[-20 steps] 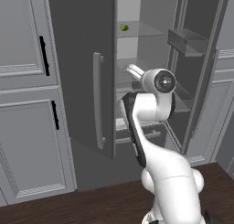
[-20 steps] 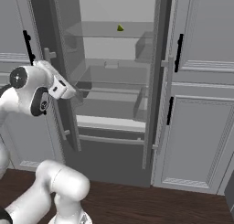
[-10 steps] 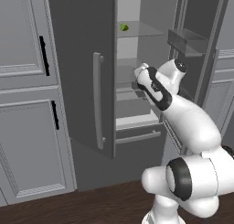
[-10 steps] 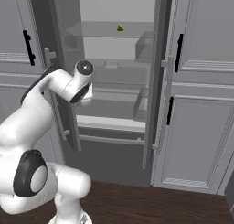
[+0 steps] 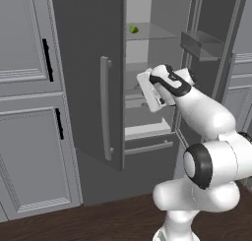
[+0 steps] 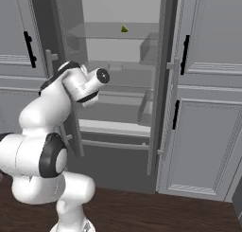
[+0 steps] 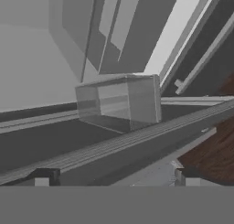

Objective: Grab a lemon wedge from the fridge and one ice cube from the ice bowl, and put them in the glass of lemonade.

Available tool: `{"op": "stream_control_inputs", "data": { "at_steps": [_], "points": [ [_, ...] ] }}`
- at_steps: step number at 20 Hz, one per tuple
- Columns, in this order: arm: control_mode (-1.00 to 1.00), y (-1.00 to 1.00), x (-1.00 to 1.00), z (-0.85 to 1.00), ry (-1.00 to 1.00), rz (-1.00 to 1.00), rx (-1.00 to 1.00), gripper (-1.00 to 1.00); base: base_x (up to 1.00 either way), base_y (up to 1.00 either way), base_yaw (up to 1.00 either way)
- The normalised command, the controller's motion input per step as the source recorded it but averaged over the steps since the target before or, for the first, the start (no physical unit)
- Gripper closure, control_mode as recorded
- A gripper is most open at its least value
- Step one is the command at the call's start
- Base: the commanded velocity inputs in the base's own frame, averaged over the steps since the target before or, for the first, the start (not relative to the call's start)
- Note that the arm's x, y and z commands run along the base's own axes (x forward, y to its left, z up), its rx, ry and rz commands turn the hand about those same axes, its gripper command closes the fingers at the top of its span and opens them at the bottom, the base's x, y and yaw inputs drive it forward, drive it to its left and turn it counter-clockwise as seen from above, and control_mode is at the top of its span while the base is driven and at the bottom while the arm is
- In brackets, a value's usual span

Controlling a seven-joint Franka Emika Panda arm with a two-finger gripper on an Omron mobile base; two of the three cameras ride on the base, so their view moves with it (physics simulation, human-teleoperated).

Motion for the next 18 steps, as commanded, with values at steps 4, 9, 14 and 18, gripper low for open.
{"op": "stream_control_inputs", "data": {
  "at_steps": [4,9,14,18],
  "points": [
    [-1.00,0.17,0.91,-0.01,-0.03,0.14,0.06,-1.00,0.00,0.00,0.00],
    [-1.00,0.00,0.97,-0.01,-0.03,0.04,0.06,-1.00,0.00,0.00,0.00],
    [-1.00,0.77,0.51,-0.23,0.00,0.07,0.02,-1.00,0.00,0.00,0.00],
    [-1.00,0.99,0.09,-0.28,0.00,0.14,0.01,-1.00,0.00,0.00,0.00]
  ]
}}
